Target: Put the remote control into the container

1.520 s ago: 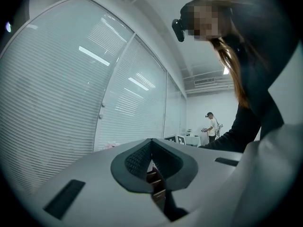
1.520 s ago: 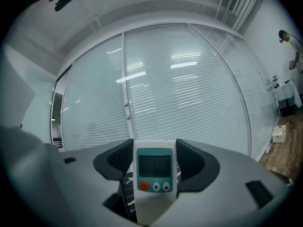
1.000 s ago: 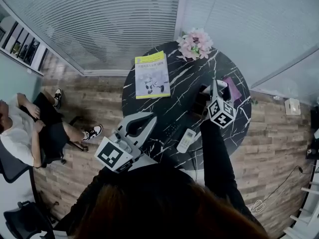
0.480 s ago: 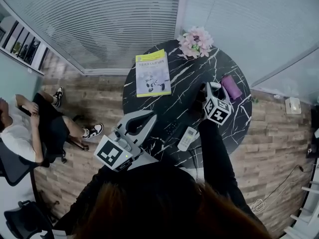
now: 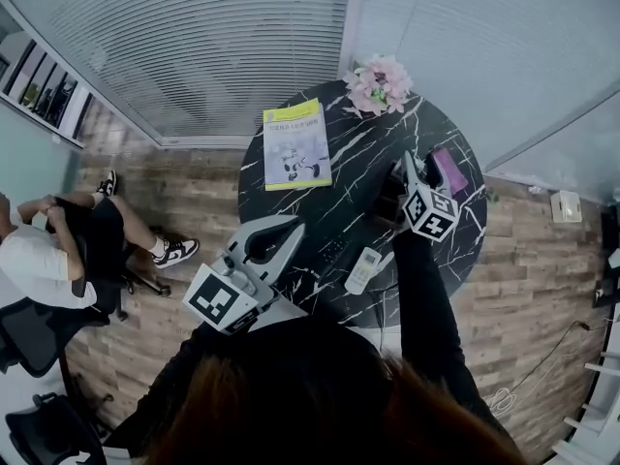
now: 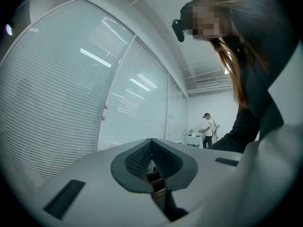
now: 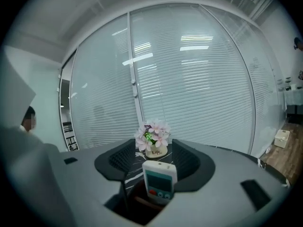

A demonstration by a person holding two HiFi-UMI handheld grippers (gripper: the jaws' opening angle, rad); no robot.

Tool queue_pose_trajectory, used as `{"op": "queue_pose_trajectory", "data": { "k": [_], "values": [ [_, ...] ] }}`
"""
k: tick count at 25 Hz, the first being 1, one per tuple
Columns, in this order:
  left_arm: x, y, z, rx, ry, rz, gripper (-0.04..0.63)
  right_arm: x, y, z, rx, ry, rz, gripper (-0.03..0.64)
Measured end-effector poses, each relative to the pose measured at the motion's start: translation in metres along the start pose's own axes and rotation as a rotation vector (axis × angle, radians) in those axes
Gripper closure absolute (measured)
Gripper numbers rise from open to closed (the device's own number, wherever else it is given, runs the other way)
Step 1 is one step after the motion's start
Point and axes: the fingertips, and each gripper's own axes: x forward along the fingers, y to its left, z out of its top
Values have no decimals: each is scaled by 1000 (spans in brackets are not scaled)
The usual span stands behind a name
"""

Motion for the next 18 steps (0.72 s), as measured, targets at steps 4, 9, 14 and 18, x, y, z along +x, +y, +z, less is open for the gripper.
{"op": "queue_pose_trajectory", "data": {
  "k": [4,9,14,18],
  "values": [
    [-1,0,2,2,-11,-3,586,-8,5,20,51,-90,56,446],
    [-2,3,3,16,-19,-9,586,-29,12,48,68,-195,115,582],
    [-1,9,9,27,-32,-6,586,-63,24,77,35,-279,170,584],
    [0,13,16,64,-61,-17,586,-93,32,93,10,-313,168,586]
  ]
}}
